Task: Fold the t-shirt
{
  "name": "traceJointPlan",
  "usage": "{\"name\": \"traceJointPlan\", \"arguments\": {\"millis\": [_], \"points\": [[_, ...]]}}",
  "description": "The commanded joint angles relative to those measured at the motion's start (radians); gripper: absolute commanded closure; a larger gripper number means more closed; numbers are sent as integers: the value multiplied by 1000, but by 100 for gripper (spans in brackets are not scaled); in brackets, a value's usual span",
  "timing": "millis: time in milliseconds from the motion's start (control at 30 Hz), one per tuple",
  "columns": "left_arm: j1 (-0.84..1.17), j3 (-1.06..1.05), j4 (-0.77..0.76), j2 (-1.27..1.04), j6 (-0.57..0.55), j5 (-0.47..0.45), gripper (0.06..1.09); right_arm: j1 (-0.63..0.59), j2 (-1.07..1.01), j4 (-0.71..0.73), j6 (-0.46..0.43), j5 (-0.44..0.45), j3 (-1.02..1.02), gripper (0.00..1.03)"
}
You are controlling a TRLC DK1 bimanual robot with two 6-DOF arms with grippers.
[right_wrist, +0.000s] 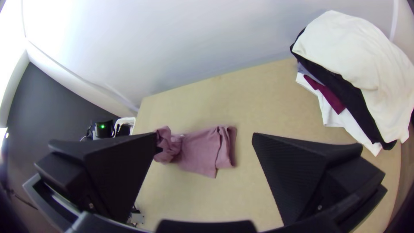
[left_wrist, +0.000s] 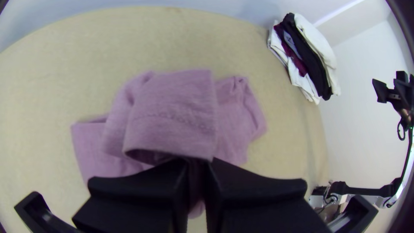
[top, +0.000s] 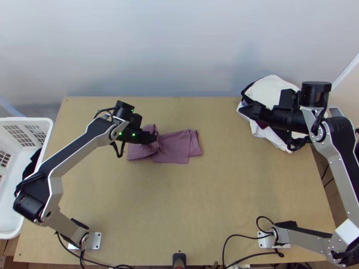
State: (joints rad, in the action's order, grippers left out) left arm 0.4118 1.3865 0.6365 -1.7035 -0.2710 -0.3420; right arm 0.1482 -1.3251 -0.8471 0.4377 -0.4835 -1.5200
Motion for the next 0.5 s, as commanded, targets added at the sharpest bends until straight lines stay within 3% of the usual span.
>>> {"name": "traceJointPlan", "arguments": {"millis": [0, 467], "points": [[18, 66, -17, -33, -36, 9, 105, -7, 27, 6, 7, -6, 29, 3], [38, 174, -14, -65, -56, 21, 105, -15, 33, 16, 4, -6, 54, 3]]}}
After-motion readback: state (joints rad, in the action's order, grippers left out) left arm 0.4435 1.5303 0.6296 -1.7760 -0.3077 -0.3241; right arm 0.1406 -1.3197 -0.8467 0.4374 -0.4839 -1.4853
